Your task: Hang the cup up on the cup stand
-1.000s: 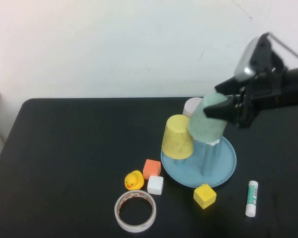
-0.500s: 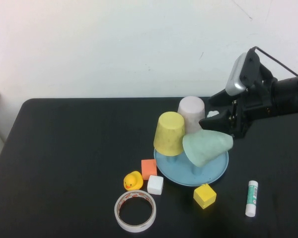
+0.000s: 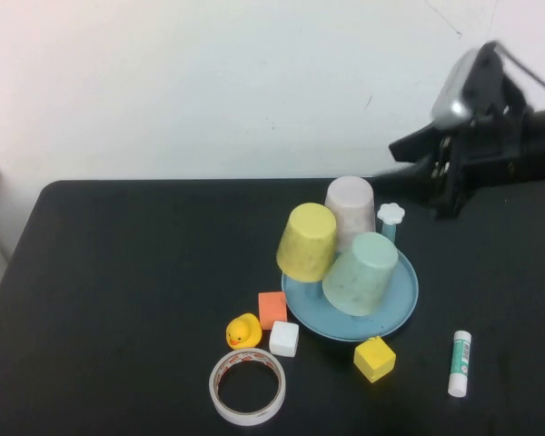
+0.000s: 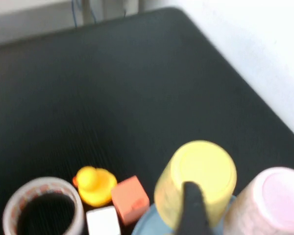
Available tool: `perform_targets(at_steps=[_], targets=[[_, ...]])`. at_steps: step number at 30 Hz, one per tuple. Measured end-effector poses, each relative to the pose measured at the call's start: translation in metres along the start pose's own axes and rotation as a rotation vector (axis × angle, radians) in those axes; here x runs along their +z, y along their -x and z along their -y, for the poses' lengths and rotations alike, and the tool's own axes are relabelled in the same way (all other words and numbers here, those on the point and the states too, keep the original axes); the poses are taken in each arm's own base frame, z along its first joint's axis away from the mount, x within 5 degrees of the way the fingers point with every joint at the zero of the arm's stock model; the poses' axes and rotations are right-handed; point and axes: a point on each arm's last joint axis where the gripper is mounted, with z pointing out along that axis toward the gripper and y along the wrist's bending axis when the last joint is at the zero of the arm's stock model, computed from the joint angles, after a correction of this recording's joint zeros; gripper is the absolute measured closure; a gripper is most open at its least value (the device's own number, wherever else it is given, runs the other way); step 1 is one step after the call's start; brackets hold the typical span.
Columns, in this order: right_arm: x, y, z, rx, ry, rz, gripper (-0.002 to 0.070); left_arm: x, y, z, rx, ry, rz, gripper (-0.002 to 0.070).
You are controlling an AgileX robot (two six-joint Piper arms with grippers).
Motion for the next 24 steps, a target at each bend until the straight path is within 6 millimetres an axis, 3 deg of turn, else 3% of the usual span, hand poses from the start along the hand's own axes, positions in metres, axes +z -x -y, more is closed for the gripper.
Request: perform_targets(at_steps=[1, 3, 6, 10, 15, 24], targets=[[-0.012, 0.011, -0.003, 0.038, -0.017, 0.016, 0.0344, 0.000, 0.000, 0.000, 0.000, 0.000, 0.000, 0.0676], [-0.028, 0.021, -0.007, 0.056, -0.024, 0.030, 0.0513, 0.000, 0.000, 0.000, 0.000, 0.000, 0.000, 0.0676], [-0.053, 0.036, -0.016, 0.068, -0.016, 0.055, 0.0624, 0.000, 0.000, 0.000, 0.001, 0.001, 0.000, 0.0676], [-0.084, 0.057, -0.034, 0.079, 0.005, 0.096, 0.0662, 0.000, 0.000, -0.002, 0.016, 0.018, 0.003, 0.0676], [-0.121, 0.072, -0.072, 0.046, -0.019, 0.157, 0.0666, 0.000, 0.000, -0.001, 0.014, 0.015, 0.002, 0.0676], [-0.175, 0.044, -0.146, 0.000, -0.209, 0.242, 0.0666, 0.000, 0.000, 0.000, 0.001, 0.001, 0.000, 0.0676]])
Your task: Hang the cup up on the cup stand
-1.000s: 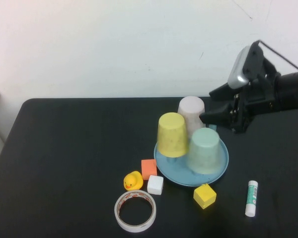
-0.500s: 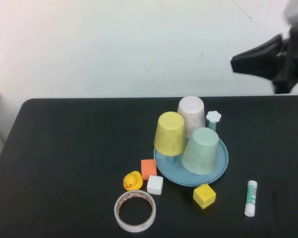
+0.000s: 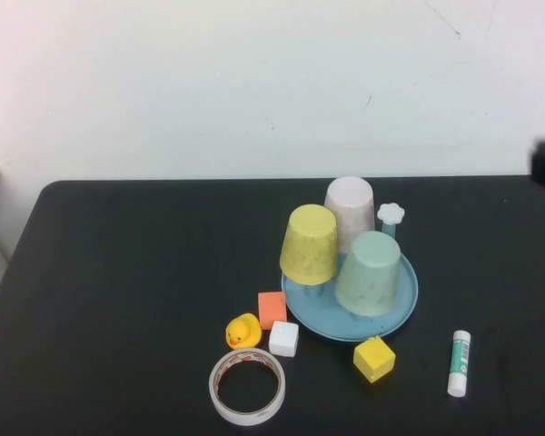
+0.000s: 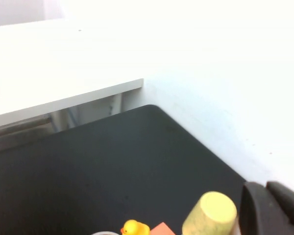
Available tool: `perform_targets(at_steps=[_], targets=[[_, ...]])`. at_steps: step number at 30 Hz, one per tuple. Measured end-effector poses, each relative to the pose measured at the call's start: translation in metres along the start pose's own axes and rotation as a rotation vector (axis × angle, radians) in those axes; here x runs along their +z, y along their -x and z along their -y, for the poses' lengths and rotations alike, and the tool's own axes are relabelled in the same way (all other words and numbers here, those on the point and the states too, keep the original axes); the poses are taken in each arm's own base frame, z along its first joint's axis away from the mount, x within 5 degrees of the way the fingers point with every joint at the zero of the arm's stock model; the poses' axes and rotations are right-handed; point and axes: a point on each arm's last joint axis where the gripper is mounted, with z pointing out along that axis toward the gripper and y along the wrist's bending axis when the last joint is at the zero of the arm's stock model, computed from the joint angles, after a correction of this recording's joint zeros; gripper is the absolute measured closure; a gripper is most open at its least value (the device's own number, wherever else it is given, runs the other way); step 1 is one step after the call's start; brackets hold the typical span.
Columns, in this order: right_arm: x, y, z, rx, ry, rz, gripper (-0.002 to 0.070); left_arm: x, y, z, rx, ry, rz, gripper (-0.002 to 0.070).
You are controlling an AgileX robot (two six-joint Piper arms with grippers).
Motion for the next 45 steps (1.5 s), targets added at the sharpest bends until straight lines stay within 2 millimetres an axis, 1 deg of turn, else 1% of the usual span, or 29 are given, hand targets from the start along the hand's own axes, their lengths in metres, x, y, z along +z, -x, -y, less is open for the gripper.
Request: perform_targets(at_steps=[4, 10, 13, 16, 20, 23, 26, 31, 39, 43, 45], targets=[[-0.022, -0.015, -0.024, -0.040, -0.036, 0.033, 0.0666, 0.000, 0.000, 0.000, 0.000, 0.000, 0.000, 0.0676], [-0.052, -0.025, -0.057, -0.107, -0.055, 0.140, 0.0667, 0.000, 0.000, 0.000, 0.000, 0.000, 0.000, 0.0676], [-0.065, -0.030, -0.071, -0.143, -0.066, 0.177, 0.0668, 0.000, 0.000, 0.000, -0.001, -0.002, 0.000, 0.0676], [-0.072, -0.038, -0.080, -0.182, -0.072, 0.182, 0.0668, 0.000, 0.000, 0.000, -0.002, -0.002, 0.000, 0.0676], [-0.074, -0.051, -0.088, -0.219, -0.046, 0.144, 0.0668, 0.000, 0.000, 0.000, -0.002, -0.002, 0.000, 0.0676], [-0.070, -0.064, -0.091, -0.212, -0.010, 0.100, 0.0668, 0.000, 0.000, 0.000, -0.002, -0.001, 0.000, 0.0676], [-0.064, -0.079, -0.086, -0.176, -0.044, 0.067, 0.0668, 0.000, 0.000, 0.000, -0.002, -0.001, 0.000, 0.0676], [-0.060, -0.098, -0.067, -0.133, -0.255, 0.050, 0.0670, 0.000, 0.000, 0.000, -0.002, -0.001, 0.000, 0.0676], [-0.064, -0.110, -0.046, -0.129, -0.502, 0.036, 0.0671, 0.000, 0.000, 0.000, -0.002, -0.001, 0.000, 0.0676], [-0.070, -0.118, -0.047, -0.116, -0.571, 0.047, 0.0671, 0.000, 0.000, 0.000, -0.002, -0.001, 0.000, 0.0676], [-0.075, -0.129, -0.048, -0.085, -0.625, 0.041, 0.0671, 0.000, 0.000, 0.000, -0.002, -0.001, 0.000, 0.0676]])
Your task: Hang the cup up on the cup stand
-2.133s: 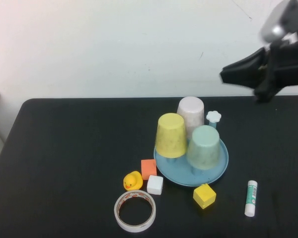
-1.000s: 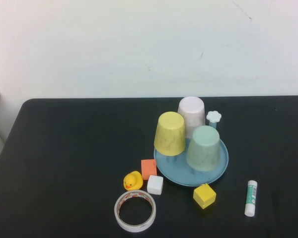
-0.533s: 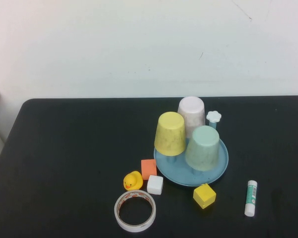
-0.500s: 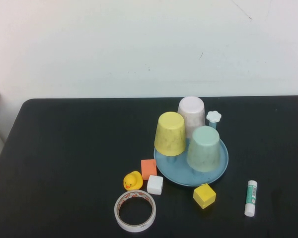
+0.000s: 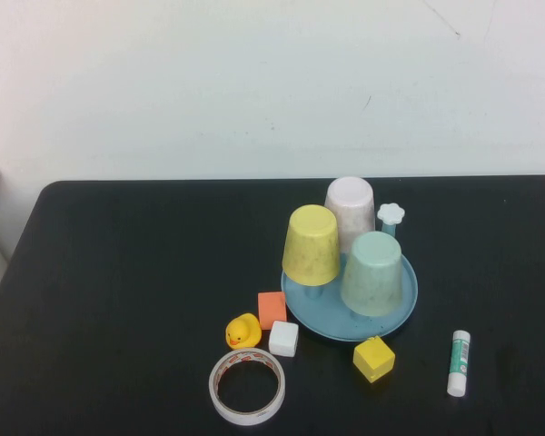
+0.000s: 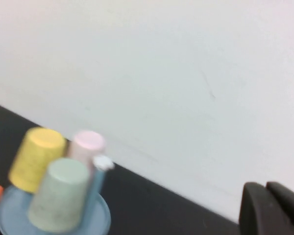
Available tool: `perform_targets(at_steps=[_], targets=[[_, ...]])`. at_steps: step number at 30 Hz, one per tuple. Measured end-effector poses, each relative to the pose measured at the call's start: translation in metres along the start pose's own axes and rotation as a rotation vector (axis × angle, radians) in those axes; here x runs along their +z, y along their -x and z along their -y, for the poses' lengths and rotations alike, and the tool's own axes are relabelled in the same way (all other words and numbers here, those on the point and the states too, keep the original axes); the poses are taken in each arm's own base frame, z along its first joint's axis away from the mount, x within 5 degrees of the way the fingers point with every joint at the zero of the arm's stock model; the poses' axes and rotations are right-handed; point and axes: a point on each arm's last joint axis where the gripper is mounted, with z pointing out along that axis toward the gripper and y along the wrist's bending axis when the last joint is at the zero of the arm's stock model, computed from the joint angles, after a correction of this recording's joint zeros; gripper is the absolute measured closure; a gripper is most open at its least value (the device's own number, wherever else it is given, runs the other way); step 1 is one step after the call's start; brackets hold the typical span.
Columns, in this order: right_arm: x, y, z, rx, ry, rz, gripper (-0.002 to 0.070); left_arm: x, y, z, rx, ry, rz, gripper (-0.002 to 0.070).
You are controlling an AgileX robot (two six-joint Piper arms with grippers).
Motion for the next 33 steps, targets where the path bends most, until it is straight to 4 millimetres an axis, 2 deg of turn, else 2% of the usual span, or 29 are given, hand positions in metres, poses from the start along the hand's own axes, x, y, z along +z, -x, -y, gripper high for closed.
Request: perform_targets(at_steps=[6, 9, 11, 20, 33], targets=[[-0.014, -0.053, -0.005, 0.168, -0.140, -0.097, 0.0671, 0.000, 0.000, 0.000, 0.000, 0.000, 0.000, 0.0676], [-0.018, -0.075, -0.009, 0.230, -0.185, -0.104, 0.0673, 0.000, 0.000, 0.000, 0.000, 0.000, 0.000, 0.0676], [-0.020, -0.082, -0.010, 0.239, -0.207, -0.112, 0.0674, 0.000, 0.000, 0.000, 0.000, 0.000, 0.000, 0.0676], [-0.027, -0.098, -0.012, 0.268, -0.248, -0.271, 0.0675, 0.000, 0.000, 0.000, 0.000, 0.000, 0.000, 0.0676], [-0.027, -0.099, -0.012, 0.297, -0.244, -0.294, 0.0676, 0.000, 0.000, 0.000, 0.000, 0.000, 0.000, 0.0676]])
